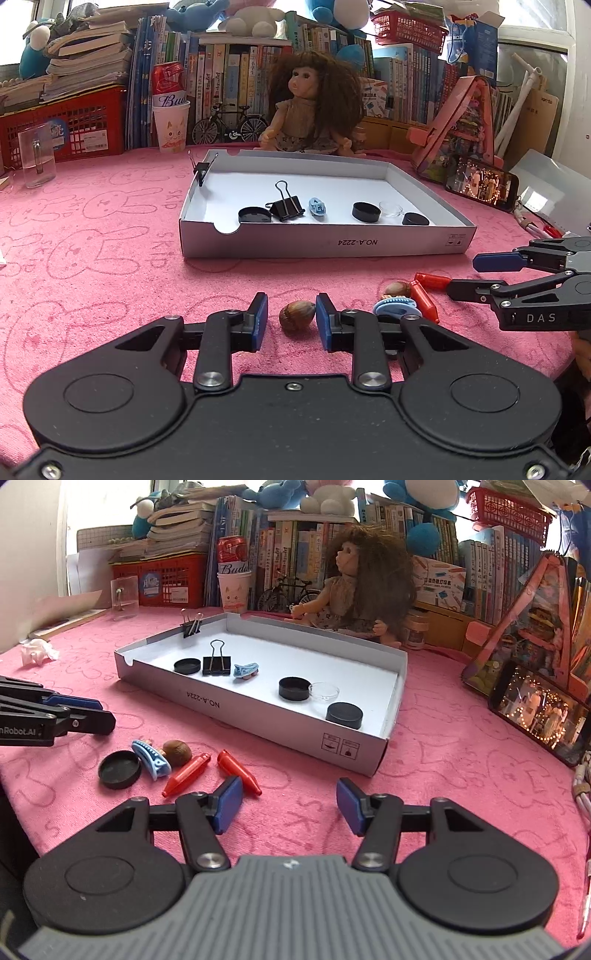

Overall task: Organize rigid objects
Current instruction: 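Grasp the brown nut with the left tool while the right tool grasps a red crayon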

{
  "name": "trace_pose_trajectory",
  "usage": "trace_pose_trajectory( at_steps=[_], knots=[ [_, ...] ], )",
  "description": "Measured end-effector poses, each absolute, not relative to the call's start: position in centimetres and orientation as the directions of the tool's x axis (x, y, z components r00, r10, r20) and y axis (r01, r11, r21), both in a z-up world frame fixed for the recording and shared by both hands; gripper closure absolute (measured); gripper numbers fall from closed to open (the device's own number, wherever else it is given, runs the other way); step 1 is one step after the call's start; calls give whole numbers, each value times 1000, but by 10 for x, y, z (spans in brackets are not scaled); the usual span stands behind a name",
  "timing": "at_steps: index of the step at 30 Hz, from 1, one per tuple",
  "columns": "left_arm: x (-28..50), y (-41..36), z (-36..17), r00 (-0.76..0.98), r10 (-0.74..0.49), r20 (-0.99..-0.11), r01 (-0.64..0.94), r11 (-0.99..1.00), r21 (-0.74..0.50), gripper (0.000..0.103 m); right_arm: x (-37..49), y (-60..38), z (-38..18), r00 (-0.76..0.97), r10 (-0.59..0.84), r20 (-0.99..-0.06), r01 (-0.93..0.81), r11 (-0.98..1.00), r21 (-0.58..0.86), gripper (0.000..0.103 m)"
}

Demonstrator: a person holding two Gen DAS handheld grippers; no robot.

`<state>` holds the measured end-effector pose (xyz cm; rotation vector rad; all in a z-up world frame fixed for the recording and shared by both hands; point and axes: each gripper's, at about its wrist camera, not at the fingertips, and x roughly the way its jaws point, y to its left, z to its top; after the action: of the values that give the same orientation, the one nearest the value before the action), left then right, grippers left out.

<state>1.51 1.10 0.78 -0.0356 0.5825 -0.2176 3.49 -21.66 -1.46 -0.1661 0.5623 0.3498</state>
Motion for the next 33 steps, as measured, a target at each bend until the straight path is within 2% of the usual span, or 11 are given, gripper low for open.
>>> trace_pose_trajectory(
  at_steps=[4, 8, 10, 14, 17, 25, 33],
  knots=[
    [16, 9, 6, 814, -205, -543, 190, 978, -84, 72, 32, -205, -17, 789, 291, -541, -391, 917, -76, 33],
    [17, 6, 2, 814, -206, -543, 199, 977, -73, 73, 33, -194, -20, 817, 250, -519, -352, 930, -107, 34],
    [16, 2, 0, 821, -205, -532, 215, 976, -44, 83, 33, -191, -22, 826, 243, -509, -339, 935, -104, 51],
    [14, -4, -1, 825, -205, -527, 230, 973, -19, 84, 29, -183, -22, 822, 264, -505, -355, 931, -91, 79],
    [14, -4, 2, 821, -217, -529, 235, 971, -35, 84, 27, -177, -22, 826, 254, -503, -345, 934, -94, 88],
    [20, -5, 21, 850, -216, -481, 234, 972, -24, 84, 33, -183, -15, 834, 219, -507, -267, 963, -23, 89],
    [35, -1, 34, 863, -212, -459, 214, 976, -49, 84, 28, -187, -3, 855, 208, -474, -244, 970, -15, 89]
  ],
)
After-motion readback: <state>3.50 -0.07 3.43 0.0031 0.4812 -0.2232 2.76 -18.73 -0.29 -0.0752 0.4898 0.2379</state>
